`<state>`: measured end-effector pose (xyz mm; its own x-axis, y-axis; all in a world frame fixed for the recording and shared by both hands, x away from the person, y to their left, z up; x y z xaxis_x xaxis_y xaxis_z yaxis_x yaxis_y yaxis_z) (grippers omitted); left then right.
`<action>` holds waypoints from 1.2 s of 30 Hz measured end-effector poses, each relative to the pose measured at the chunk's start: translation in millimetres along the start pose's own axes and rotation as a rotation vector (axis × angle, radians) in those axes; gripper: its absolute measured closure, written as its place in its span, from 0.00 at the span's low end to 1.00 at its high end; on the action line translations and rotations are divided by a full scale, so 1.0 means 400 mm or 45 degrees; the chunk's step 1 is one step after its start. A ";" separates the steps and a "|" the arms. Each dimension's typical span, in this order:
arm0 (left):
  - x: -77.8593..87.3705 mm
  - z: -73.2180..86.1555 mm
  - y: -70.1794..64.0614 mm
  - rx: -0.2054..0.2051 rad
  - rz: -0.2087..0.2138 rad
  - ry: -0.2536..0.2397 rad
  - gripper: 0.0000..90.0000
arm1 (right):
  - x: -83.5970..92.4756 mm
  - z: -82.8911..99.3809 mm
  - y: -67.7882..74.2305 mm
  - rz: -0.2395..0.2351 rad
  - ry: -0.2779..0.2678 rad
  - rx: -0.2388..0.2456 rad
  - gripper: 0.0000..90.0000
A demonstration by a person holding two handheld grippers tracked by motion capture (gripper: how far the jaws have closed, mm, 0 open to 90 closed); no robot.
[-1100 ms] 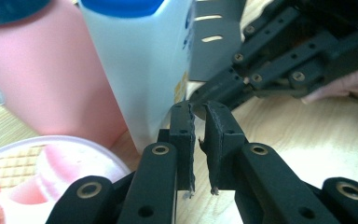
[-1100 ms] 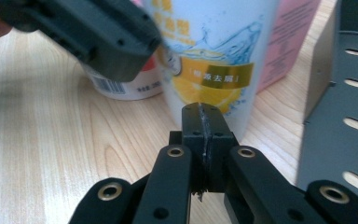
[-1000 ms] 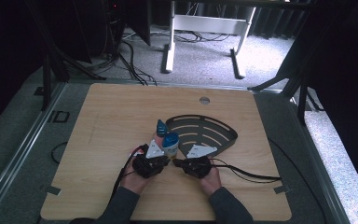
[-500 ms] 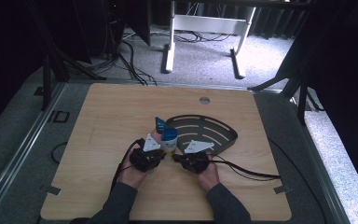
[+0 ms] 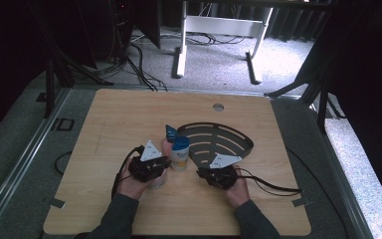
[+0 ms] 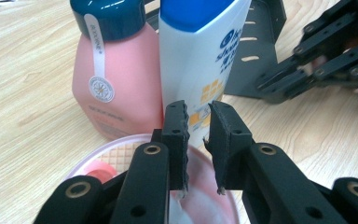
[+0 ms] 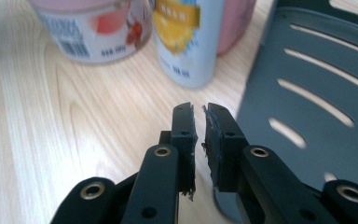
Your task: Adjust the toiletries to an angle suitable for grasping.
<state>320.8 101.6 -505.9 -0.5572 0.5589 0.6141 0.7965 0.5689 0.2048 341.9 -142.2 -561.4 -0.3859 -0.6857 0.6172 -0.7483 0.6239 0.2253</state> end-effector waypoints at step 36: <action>0.027 0.039 -0.042 -0.077 0.123 0.012 1.00 | 0.214 0.163 -0.145 0.228 -0.032 -0.161 0.83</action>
<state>297.9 107.5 -514.8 -0.4753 0.6036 0.6401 0.8592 0.4750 0.1901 317.3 -261.5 -570.8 -0.5210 -0.5681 0.6371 -0.5938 0.7774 0.2076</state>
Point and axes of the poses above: each handheld gripper's, and its own axes: x roughly backward along the jaws, z roughly out of its underside, y roughly to its left, the point moved 3 cm from there along -x, roughly forward along the jaws, and after that the axes turned 15 degrees about -x, right-handed, at the moved point
